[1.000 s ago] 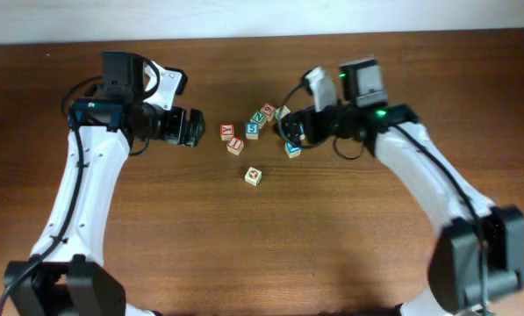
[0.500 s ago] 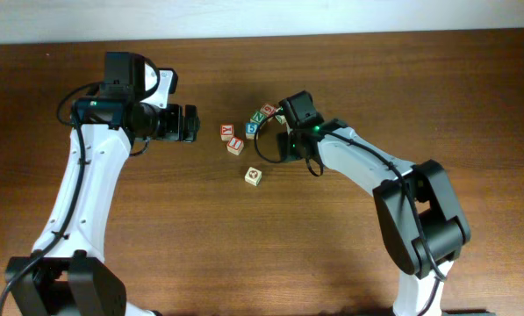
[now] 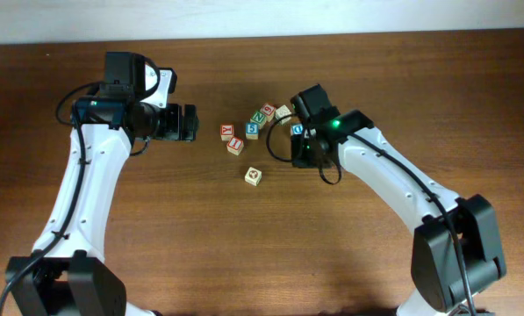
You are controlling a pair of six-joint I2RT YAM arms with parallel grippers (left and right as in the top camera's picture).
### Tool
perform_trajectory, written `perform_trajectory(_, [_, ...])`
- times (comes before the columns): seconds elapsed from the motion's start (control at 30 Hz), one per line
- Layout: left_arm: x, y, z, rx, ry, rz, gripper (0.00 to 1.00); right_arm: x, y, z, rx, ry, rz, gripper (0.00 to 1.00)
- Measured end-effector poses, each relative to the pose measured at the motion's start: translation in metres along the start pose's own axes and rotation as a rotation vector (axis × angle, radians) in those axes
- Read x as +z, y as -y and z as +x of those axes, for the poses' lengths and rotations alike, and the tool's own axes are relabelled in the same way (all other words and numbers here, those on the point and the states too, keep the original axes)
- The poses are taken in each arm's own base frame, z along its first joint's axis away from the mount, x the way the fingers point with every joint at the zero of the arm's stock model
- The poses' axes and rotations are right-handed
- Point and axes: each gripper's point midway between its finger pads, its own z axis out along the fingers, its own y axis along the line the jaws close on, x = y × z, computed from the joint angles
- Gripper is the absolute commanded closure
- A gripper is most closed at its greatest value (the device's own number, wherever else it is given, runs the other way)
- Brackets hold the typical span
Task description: Rotate 3 blocks
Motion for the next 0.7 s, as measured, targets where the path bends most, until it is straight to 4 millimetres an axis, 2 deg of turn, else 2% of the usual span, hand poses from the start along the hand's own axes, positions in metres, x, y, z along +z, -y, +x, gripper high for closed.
perform_trajectory(0.1, [0.000,0.000,0.000,0.000,-0.001,0.000,0.01,0.026,-0.002,0.019,0.074,-0.034,-0.008,0.80])
perform_trajectory(0.17, [0.000,0.000,0.000,0.000,0.000,0.000,0.01,0.050,0.000,0.043,0.080,-0.078,0.004,0.76])
perform_trajectory(0.23, [0.000,0.000,0.000,0.000,0.000,0.000,0.01,0.054,0.002,0.050,0.087,-0.094,0.015,0.73])
perform_trajectory(0.3, [0.000,0.000,0.000,0.000,0.000,0.000,0.01,0.054,0.001,0.048,0.091,-0.085,0.013,0.56])
perform_trajectory(0.33, [0.000,0.000,0.000,0.000,0.000,0.000,0.01,0.054,0.001,0.047,0.091,-0.083,0.013,0.51])
perform_trajectory(0.47, [0.000,0.000,0.000,0.000,0.000,0.000,0.01,0.053,0.001,0.047,0.087,-0.083,0.011,0.40])
perform_trajectory(0.53, [0.000,0.000,0.000,0.000,0.000,0.000,0.01,0.048,-0.004,0.041,0.057,-0.080,-0.001,0.40])
perform_trajectory(0.6, [0.000,0.000,0.000,0.000,0.000,0.000,0.01,0.026,-0.030,0.006,0.024,-0.006,-0.085,0.40])
perform_trajectory(0.63, [0.000,0.000,0.000,0.000,-0.001,0.000,0.01,0.014,-0.049,-0.016,0.015,0.062,-0.156,0.40])
perform_trajectory(0.7, [0.000,0.000,0.000,0.000,-0.001,0.000,0.01,0.009,-0.066,-0.025,0.056,0.096,-0.209,0.40])
